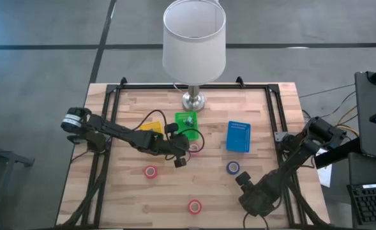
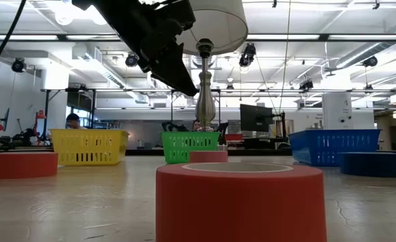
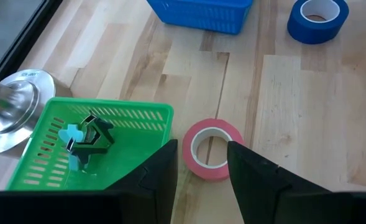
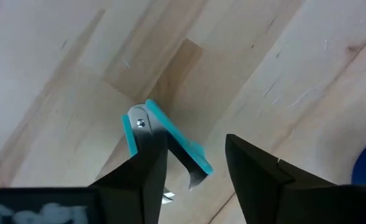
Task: Pick and place Stapler, Stapler remover, tape
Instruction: Put the blue staple remover into the green bin
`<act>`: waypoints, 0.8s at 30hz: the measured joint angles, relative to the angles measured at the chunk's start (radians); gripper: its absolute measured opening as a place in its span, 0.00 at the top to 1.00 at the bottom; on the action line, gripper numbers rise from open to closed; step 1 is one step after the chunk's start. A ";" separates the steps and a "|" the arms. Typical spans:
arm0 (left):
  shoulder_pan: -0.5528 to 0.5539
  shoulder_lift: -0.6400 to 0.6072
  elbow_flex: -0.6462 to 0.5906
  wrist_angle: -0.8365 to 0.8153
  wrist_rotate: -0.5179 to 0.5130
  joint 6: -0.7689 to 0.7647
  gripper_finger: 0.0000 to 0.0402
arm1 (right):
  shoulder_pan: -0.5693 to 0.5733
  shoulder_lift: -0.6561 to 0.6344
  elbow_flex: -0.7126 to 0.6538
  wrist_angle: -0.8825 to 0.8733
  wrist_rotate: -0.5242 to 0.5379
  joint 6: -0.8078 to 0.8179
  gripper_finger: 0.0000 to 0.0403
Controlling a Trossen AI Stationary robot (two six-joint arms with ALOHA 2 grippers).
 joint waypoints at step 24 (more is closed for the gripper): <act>0.000 0.000 0.000 0.000 0.000 0.003 0.65 | -0.005 0.008 -0.010 0.044 0.010 0.022 0.75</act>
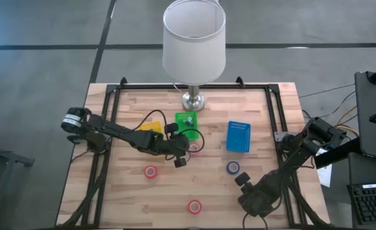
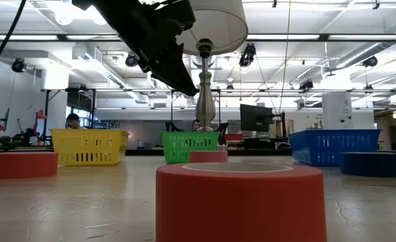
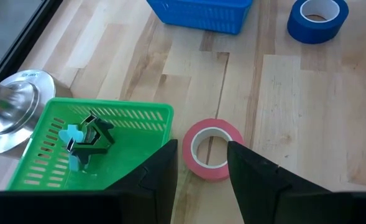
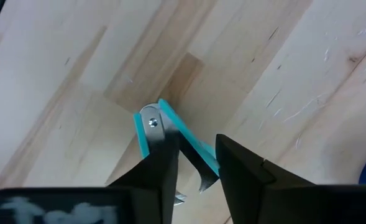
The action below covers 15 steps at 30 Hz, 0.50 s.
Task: Pick and place Stapler, Stapler remover, tape
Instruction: Put the blue staple remover into the green bin
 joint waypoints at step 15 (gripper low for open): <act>-0.003 0.000 -0.001 0.000 0.001 -0.015 0.65 | -0.044 0.005 -0.011 0.279 0.012 0.161 0.91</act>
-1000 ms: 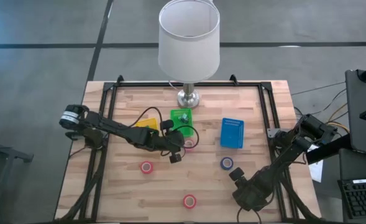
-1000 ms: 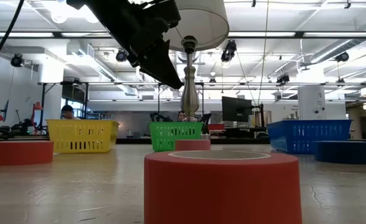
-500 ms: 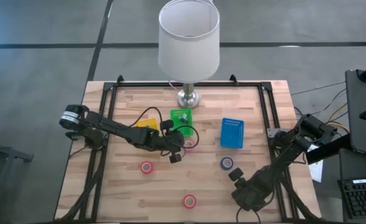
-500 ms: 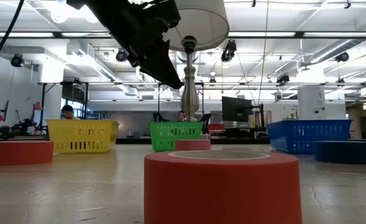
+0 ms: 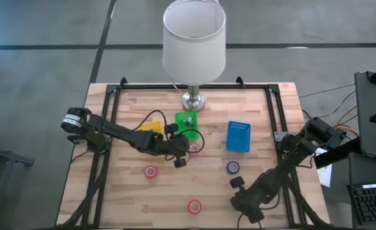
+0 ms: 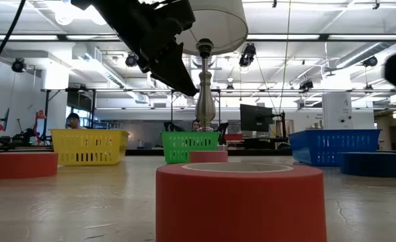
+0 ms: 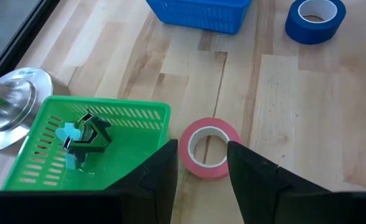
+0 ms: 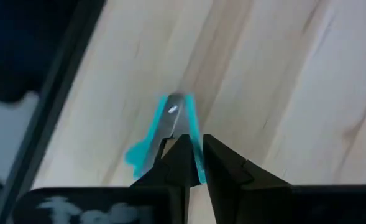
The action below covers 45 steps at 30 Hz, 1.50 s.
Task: Pick and place Stapler, Stapler remover, tape
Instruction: Put the blue staple remover into the green bin
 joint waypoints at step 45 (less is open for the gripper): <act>-0.011 0.002 -0.001 -0.009 0.008 -0.004 0.65 | -0.106 0.200 0.336 -0.409 -0.158 -0.118 0.62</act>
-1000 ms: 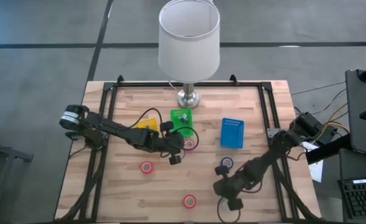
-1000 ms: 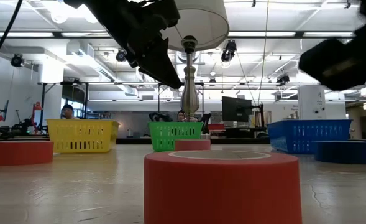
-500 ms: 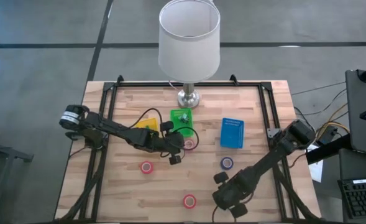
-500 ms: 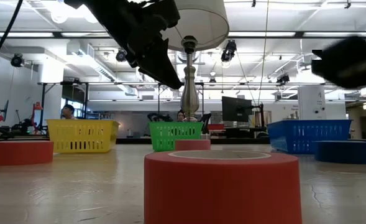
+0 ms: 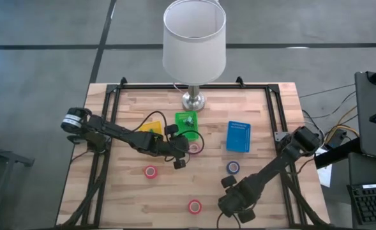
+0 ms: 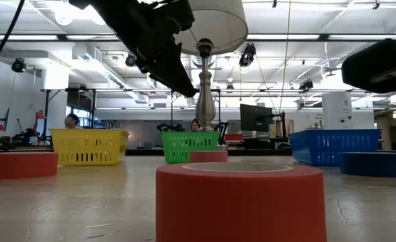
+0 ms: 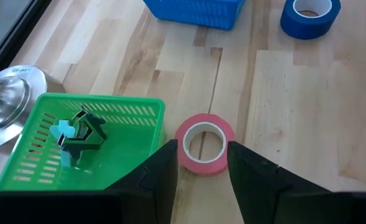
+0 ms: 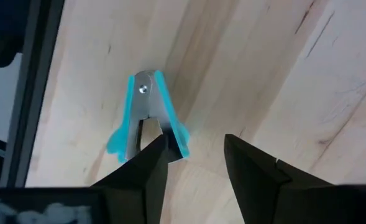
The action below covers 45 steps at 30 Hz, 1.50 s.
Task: Pick and place Stapler, Stapler remover, tape
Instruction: Put the blue staple remover into the green bin
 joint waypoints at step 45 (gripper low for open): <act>-0.003 0.000 0.000 -0.003 0.003 -0.002 0.65 | 0.011 0.046 -0.024 0.008 -0.063 0.011 0.69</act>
